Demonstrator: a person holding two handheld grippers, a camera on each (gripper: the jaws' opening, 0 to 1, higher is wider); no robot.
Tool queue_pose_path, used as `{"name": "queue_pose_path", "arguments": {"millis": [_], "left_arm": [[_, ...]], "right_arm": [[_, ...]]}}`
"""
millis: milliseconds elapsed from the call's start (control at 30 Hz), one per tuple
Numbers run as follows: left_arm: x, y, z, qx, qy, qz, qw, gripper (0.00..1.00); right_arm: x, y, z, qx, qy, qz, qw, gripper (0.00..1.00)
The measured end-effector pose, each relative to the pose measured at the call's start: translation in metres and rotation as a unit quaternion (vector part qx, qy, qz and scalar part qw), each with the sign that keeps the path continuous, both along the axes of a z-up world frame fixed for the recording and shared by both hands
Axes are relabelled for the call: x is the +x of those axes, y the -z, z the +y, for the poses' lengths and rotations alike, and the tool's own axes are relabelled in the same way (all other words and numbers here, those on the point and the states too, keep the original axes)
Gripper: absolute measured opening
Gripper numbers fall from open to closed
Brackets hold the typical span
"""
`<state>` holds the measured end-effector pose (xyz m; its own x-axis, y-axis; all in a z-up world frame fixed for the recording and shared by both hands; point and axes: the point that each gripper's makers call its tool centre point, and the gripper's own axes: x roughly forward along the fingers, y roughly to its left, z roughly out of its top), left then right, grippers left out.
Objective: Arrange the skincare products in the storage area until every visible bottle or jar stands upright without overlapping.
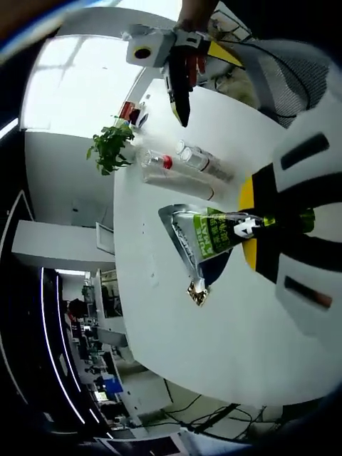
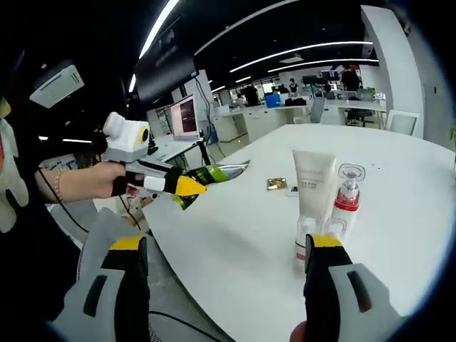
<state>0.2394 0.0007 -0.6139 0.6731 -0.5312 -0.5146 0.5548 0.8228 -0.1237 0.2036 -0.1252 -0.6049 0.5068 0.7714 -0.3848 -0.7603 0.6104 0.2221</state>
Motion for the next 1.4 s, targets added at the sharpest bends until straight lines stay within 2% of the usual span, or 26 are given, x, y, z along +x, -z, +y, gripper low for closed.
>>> {"name": "queue_pose_path", "arguments": {"millis": [133, 200, 500, 700, 833, 933, 1033, 1167, 1400], "left_arm": [[-0.006, -0.009, -0.005, -0.006, 0.014, -0.016, 0.9998, 0.06], [-0.011, -0.014, -0.009, -0.021, 0.018, -0.019, 0.9994, 0.06], [-0.022, -0.028, -0.021, -0.052, 0.035, -0.043, 0.9971, 0.06], [-0.031, -0.043, -0.028, -0.075, 0.043, -0.060, 0.9944, 0.06], [-0.037, -0.051, -0.032, -0.087, 0.047, -0.069, 0.9927, 0.06], [-0.041, -0.056, -0.035, -0.092, 0.051, -0.075, 0.9916, 0.06], [-0.044, -0.058, -0.037, -0.097, 0.054, -0.079, 0.9907, 0.06], [-0.049, -0.061, -0.041, -0.098, 0.058, -0.084, 0.9900, 0.06], [-0.053, -0.065, -0.046, -0.117, 0.058, -0.087, 0.9877, 0.06]], "right_arm": [[0.002, -0.006, 0.008, 0.008, -0.007, -0.005, 0.9999, 0.89], [0.000, -0.011, 0.016, 0.010, -0.017, -0.008, 0.9998, 0.88], [0.000, -0.028, 0.042, 0.051, -0.045, -0.006, 0.9977, 0.87], [0.011, -0.041, 0.050, 0.102, -0.034, 0.002, 0.9942, 0.83], [0.018, -0.043, 0.053, 0.099, -0.035, -0.003, 0.9945, 0.79], [0.021, -0.054, 0.058, 0.134, -0.027, 0.007, 0.9905, 0.77], [0.023, -0.055, 0.059, 0.142, -0.023, 0.010, 0.9896, 0.73], [0.026, -0.065, 0.064, 0.184, -0.015, 0.024, 0.9826, 0.67], [0.026, -0.071, 0.068, 0.187, -0.025, 0.019, 0.9818, 0.54]]}}
